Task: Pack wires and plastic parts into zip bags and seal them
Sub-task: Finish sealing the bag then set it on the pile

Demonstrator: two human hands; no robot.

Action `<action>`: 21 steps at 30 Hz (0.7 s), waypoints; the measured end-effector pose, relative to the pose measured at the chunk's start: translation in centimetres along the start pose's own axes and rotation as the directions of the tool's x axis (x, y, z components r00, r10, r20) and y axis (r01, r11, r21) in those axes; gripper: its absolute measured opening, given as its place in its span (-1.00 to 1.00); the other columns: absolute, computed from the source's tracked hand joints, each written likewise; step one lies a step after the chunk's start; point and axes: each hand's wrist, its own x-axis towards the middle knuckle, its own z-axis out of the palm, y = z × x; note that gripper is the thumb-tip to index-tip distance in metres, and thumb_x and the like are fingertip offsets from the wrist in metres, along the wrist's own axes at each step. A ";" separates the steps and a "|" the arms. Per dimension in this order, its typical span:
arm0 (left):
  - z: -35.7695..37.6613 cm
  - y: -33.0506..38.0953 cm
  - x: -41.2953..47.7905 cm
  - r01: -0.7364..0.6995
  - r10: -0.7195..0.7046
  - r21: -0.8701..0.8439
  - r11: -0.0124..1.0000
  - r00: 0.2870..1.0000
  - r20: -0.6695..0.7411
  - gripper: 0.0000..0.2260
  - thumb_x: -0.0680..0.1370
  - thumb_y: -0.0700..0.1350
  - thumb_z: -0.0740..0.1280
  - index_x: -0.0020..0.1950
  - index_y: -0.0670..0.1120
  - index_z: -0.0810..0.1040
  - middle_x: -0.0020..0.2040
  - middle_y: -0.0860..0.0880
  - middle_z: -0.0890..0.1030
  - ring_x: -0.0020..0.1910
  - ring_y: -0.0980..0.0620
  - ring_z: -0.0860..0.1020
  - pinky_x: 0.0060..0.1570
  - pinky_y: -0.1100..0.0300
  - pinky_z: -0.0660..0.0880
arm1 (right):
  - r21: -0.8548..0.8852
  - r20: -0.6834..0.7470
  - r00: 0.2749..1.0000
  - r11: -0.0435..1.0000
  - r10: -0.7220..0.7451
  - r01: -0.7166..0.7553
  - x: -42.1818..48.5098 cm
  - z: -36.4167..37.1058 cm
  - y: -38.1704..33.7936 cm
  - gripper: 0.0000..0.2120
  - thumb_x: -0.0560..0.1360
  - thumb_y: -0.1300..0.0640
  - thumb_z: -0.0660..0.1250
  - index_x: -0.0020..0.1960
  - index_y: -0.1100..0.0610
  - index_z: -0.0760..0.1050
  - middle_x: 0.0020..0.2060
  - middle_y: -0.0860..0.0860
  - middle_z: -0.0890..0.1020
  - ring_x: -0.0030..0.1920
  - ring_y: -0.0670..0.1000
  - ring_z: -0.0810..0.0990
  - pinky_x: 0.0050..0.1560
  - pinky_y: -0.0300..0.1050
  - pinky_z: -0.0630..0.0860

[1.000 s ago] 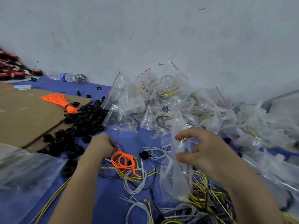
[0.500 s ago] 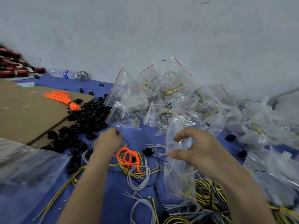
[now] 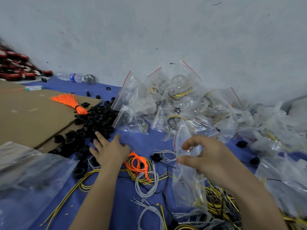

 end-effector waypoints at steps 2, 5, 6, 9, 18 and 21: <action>-0.3 -0.5 0.7 0.019 -0.018 -0.039 0.999 0.999 0.046 -0.55 0.54 0.05 0.11 0.45 0.15 0.30 0.56 -0.20 -0.15 0.52 -0.24 -0.10 0.44 -0.18 -0.15 | -0.003 -0.001 1.000 1.000 -0.001 0.001 0.0 -0.1 0.0 -0.80 0.37 -0.02 0.48 -0.09 -0.04 0.50 -0.31 -0.14 0.46 -0.33 -0.23 0.40 -0.33 -0.37 0.27; -0.7 -1.2 1.6 0.013 -0.007 -0.089 0.996 0.998 0.064 -0.58 0.53 0.02 0.08 0.37 0.09 0.43 0.56 -0.09 0.05 0.48 -0.20 0.07 0.42 -0.17 0.00 | -0.011 0.008 1.000 1.000 -0.001 0.001 -0.1 -0.2 0.0 -0.80 0.37 -0.03 0.47 -0.08 -0.04 0.52 -0.29 -0.14 0.48 -0.33 -0.24 0.42 -0.36 -0.40 0.29; -0.7 -1.2 1.7 0.001 0.004 -0.103 0.995 0.999 0.046 -0.61 0.54 0.01 0.07 0.31 0.07 0.49 0.55 -0.06 0.11 0.47 -0.18 0.11 0.41 -0.17 0.02 | -0.010 0.012 1.000 1.000 0.000 0.000 0.0 -0.2 0.0 -0.80 0.37 -0.04 0.47 -0.08 -0.04 0.52 -0.26 -0.14 0.50 -0.32 -0.23 0.42 -0.34 -0.40 0.28; -0.4 -1.2 1.4 -0.022 0.019 -0.198 0.980 1.000 -0.019 -0.66 0.55 -0.02 0.07 0.05 -0.03 0.63 0.50 0.01 0.23 0.43 -0.14 0.17 0.41 -0.18 0.02 | -0.002 0.013 1.000 1.000 0.011 -0.011 0.0 -0.1 0.0 -0.80 0.37 -0.03 0.47 -0.07 -0.01 0.53 -0.16 -0.12 0.54 -0.29 -0.20 0.44 -0.25 -0.29 0.32; -10.0 7.0 -5.3 -0.196 0.584 -0.942 0.271 0.812 -0.001 -0.70 0.57 0.03 0.18 -0.12 -0.08 0.63 -0.10 -0.11 0.71 0.06 -0.01 0.62 0.10 0.13 0.47 | 0.067 -0.054 0.998 0.998 0.025 -0.021 0.3 0.4 -0.3 -0.73 0.31 0.01 0.53 -0.10 -0.04 0.49 -0.22 -0.11 0.50 -0.25 -0.13 0.45 -0.27 -0.27 0.31; -11.4 8.9 -9.4 -0.475 0.835 -0.776 0.415 0.537 0.118 -0.80 0.56 -0.06 0.28 -0.20 -0.08 0.61 -0.33 0.08 0.66 -0.22 0.27 0.59 0.08 0.19 0.48 | 0.118 -0.085 0.996 0.993 -0.012 0.023 0.4 0.1 -0.4 -0.72 0.29 0.08 0.53 -0.13 0.00 0.47 -0.25 -0.10 0.52 -0.28 -0.08 0.49 -0.27 -0.21 0.37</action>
